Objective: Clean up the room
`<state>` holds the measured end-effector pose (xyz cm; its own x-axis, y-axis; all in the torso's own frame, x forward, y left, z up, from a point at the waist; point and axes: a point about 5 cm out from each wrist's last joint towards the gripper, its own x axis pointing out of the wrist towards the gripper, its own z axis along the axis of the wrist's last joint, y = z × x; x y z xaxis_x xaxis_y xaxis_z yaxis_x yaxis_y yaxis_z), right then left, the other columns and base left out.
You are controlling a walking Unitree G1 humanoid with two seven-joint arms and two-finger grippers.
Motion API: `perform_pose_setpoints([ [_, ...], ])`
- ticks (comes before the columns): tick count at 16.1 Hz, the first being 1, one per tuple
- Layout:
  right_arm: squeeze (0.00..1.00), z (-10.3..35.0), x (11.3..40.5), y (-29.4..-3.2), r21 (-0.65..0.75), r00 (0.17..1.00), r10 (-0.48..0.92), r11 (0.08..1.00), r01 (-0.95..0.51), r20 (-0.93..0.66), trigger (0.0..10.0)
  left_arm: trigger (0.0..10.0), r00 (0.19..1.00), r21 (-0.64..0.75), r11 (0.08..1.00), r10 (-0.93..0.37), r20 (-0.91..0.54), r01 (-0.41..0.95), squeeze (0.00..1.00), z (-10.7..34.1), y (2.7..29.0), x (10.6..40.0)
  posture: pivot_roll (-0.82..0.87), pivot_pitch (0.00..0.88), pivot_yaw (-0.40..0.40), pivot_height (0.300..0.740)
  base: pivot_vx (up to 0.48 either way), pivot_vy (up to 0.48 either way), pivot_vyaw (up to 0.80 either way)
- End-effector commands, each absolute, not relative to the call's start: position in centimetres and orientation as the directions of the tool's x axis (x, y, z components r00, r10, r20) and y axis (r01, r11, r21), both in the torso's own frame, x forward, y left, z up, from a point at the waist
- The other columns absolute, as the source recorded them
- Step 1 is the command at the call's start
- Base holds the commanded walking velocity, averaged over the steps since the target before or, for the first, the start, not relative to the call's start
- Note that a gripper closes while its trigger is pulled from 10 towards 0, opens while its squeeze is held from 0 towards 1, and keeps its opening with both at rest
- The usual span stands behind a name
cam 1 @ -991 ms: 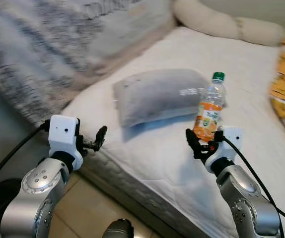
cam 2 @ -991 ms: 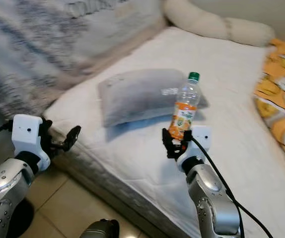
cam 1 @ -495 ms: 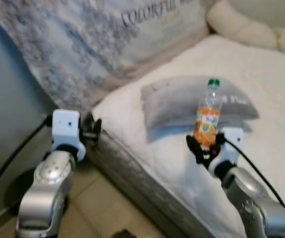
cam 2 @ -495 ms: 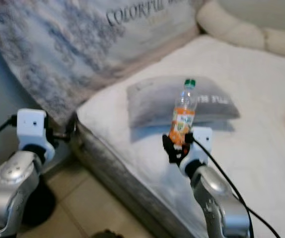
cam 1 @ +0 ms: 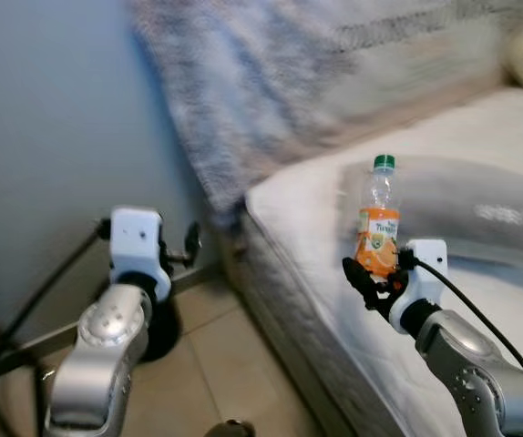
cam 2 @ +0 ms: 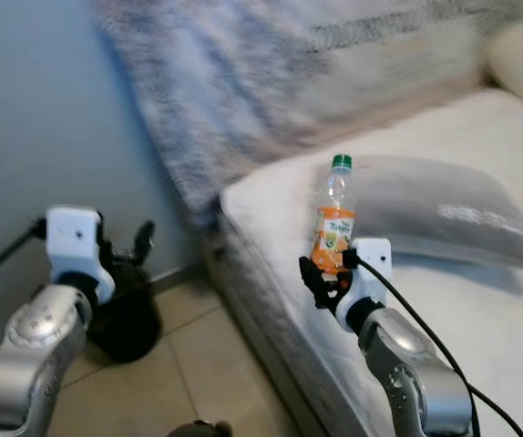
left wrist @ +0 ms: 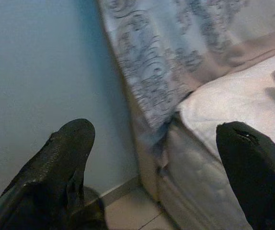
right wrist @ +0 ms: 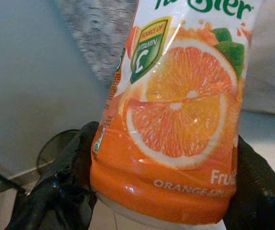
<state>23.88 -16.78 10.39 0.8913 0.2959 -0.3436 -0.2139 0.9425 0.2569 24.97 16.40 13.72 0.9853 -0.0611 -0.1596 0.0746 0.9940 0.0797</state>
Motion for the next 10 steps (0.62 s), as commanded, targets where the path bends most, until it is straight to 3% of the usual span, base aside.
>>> perform_pose_setpoints([
  [1,0.00,10.80,24.18,-16.04,0.280,0.883,0.338,0.926,-0.252,-0.324,10.0,10.0,0.991,0.103,0.992,-0.055,-0.120,0.067,0.00,14.54,16.59,25.03,0.07,0.000,0.010,0.740,0.000,0.000,0.80],
  [4,0.00,10.61,24.37,-15.58,0.290,0.872,0.362,0.918,-0.272,-0.328,10.0,10.0,0.992,0.090,0.993,-0.064,-0.107,0.074,0.00,14.78,16.53,24.85,0.08,0.000,0.005,0.740,0.167,0.000,0.80],
  [10,0.00,10.49,24.74,-15.65,0.284,0.869,0.370,0.916,-0.283,-0.328,10.0,10.0,0.992,0.083,0.993,-0.072,-0.108,0.081,0.00,14.86,16.69,25.16,0.07,0.000,0.029,0.740,0.339,0.000,0.80],
])
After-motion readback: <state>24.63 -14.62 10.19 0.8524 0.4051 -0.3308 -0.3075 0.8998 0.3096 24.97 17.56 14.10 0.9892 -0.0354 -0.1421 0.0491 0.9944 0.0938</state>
